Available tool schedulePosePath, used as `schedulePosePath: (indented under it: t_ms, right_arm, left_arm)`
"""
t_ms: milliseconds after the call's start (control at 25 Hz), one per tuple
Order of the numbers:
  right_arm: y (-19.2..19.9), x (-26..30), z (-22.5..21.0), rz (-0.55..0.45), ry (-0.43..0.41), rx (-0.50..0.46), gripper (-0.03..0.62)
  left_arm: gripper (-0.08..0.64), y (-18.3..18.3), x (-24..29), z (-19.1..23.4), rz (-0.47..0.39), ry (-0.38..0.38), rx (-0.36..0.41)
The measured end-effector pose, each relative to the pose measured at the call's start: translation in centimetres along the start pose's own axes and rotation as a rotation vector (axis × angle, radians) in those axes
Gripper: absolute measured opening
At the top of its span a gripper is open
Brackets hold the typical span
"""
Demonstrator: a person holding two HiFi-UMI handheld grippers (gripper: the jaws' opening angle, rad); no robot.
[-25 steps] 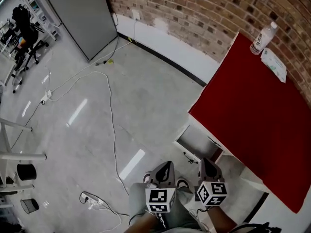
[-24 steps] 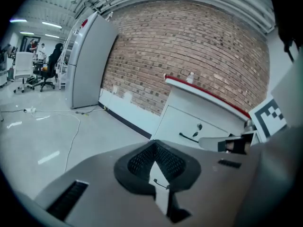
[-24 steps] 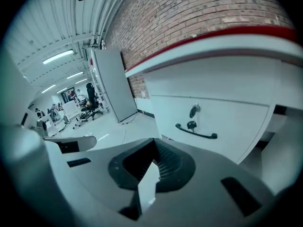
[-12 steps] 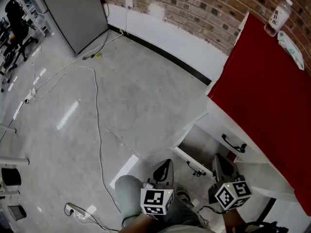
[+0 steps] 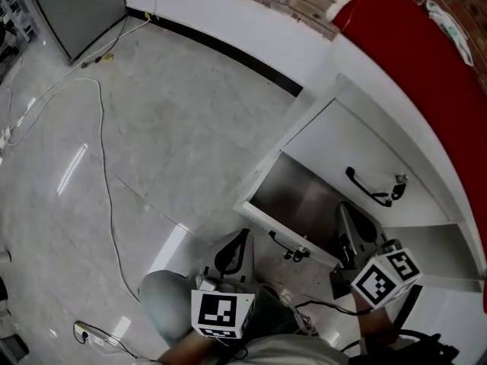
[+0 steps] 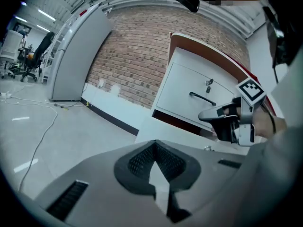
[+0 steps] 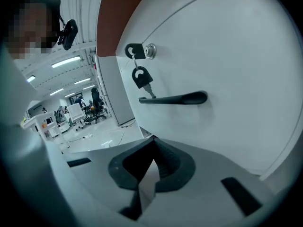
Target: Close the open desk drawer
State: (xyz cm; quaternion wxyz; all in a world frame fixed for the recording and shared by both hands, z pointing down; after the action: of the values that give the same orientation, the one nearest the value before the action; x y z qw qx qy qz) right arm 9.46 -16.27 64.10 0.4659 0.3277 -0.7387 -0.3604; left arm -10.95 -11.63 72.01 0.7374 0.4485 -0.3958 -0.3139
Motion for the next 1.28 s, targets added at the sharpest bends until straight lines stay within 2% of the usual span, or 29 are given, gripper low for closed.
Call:
schedulePosePath:
  t_ms: [240, 360, 480, 640, 920, 1040, 1160, 1280]
  right_arm:
    - [0.8, -1.0, 0.1, 0.03, -0.008, -0.002, -0.002]
    - [1.0, -1.0, -0.1, 0.036, -0.018, -0.001, -0.002]
    - [0.7, -0.9, -0.1, 0.029, -0.031, -0.013, -0.002]
    - [0.7, -0.9, -0.3, 0.03, -0.036, -0.019, -0.002]
    - [1.6, -1.5, -1.4, 0.04, -0.033, 0.011, -0.002]
    - [1.5, -1.6, -1.7, 0.043, -0.042, 0.007, -0.002]
    - [1.5, -1.7, -2.0, 0.054, -0.055, 0.0, -0.002]
    - [1.4, -2.0, -2.0, 0.064, -0.065, -0.012, -0.002]
  left_arm:
    - [0.008, -0.5, -0.3, -2.9, 0.036, 0.072, 0.081]
    - [0.008, -0.7, -0.3, -3.9, 0.055, 0.146, 0.142]
    - [0.012, -0.2, 0.0, -5.4, 0.055, 0.23, 0.14]
    - [0.122, 0.7, 0.0, -7.5, 0.065, 0.322, 0.147]
    - [0.197, 0.1, 0.5, -7.9, -0.026, 0.339, 0.185]
    - [0.212, 0.2, 0.4, -8.0, 0.01, 0.375, 0.199]
    - [0.233, 1.2, 0.3, -9.0, 0.095, 0.425, 0.252]
    - [0.233, 2.1, 0.9, -10.1, 0.136, 0.421, 0.276]
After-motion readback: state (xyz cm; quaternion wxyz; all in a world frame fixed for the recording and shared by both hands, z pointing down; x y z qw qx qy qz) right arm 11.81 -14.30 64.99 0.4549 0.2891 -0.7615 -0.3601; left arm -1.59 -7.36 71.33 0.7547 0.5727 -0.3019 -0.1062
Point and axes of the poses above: the fingertips, and each gripper's own axes: x forward along the fingers, z to its left, y out of its underside, the point moved 5 cm from there along -x, backward along the fingers, and after that the axes turned 6 degrees about x, right-handed, at the moved point
